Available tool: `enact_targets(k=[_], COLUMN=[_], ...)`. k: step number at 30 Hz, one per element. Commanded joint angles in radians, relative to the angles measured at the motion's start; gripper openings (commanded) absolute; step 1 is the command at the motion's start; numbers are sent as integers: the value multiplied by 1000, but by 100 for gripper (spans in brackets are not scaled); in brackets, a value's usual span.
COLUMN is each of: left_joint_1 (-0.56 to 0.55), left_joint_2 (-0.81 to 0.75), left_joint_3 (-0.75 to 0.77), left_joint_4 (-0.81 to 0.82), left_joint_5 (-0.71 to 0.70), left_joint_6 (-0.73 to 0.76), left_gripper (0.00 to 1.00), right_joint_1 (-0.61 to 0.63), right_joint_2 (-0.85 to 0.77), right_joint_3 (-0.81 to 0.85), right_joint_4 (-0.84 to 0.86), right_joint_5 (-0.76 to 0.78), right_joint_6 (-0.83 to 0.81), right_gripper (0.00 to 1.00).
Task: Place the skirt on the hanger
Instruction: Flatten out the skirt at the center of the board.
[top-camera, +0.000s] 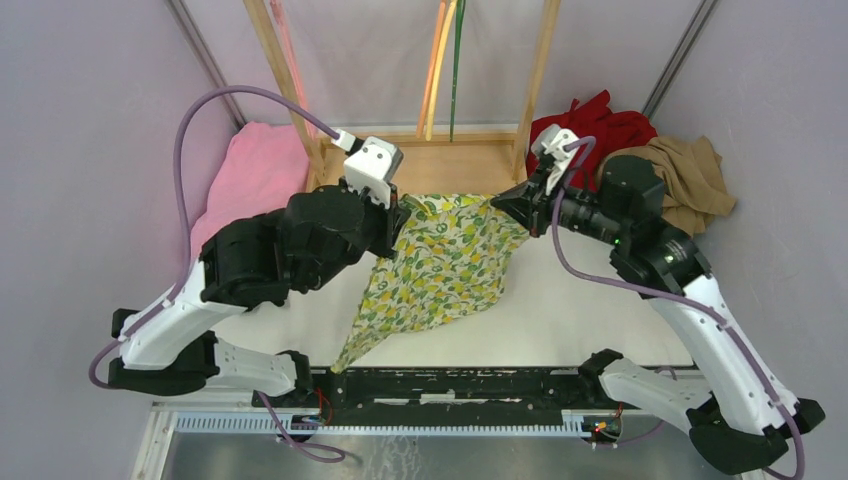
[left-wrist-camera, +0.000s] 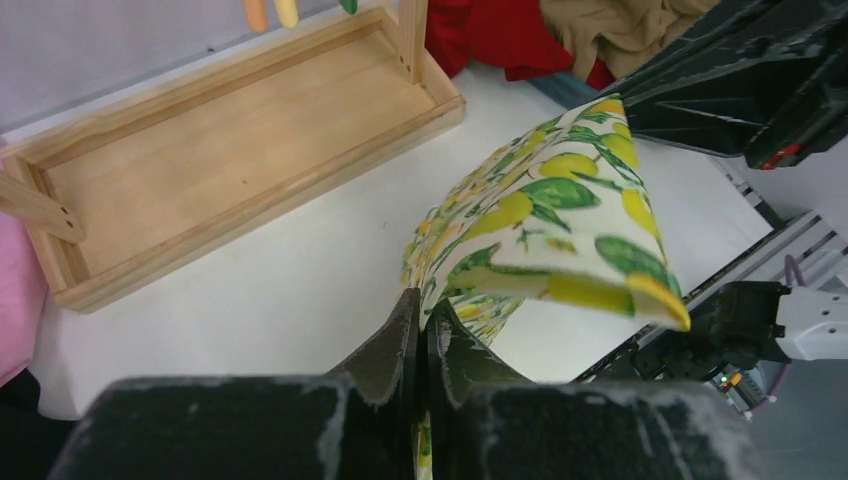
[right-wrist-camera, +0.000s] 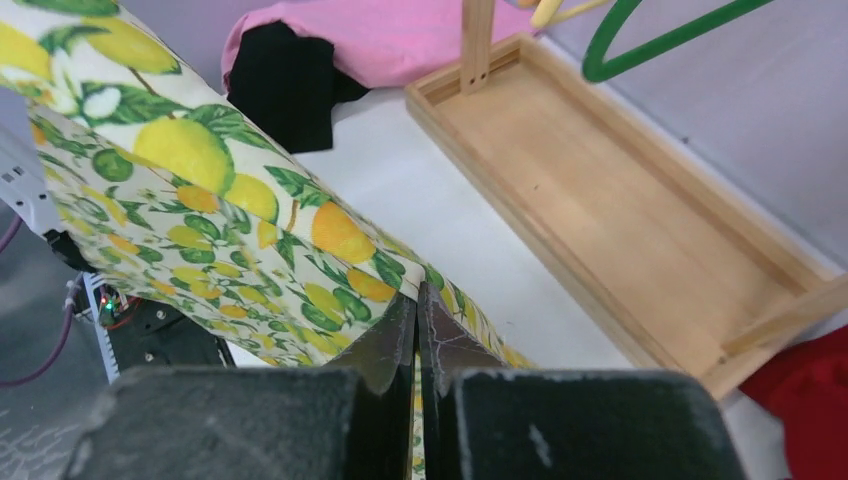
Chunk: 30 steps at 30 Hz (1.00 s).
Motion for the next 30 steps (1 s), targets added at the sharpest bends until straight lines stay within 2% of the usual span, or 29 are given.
enact_targets(k=[1, 4, 7, 14, 20, 23, 27, 30], left_joint_1=[7, 7, 7, 7, 6, 12, 115, 265], left_joint_2=[42, 87, 114, 61, 26, 20, 1, -3], left_joint_3=[102, 147, 176, 157, 136, 95, -31, -179], left_joint_4=[5, -6, -17, 43, 35, 25, 67, 151], left_joint_5=[46, 140, 168, 236, 186, 90, -4, 29], left_joint_6=[24, 22, 14, -11, -56, -85, -119, -122], left_gripper=[9, 9, 9, 9, 10, 11, 11, 11], right_joint_1=[3, 10, 12, 12, 12, 12, 12, 12], right_joint_2=[-22, -23, -46, -48, 0, 46, 144, 239], right_joint_3=[159, 222, 253, 365, 438, 445, 403, 385], right_joint_4=[-163, -240, -277, -360, -375, -370, -314, -255], right_joint_5=[96, 79, 64, 16, -41, -18, 62, 90], right_joint_6=[-16, -18, -17, -2, 19, 13, 1, -4], right_gripper=[1, 2, 2, 2, 1, 2, 1, 1])
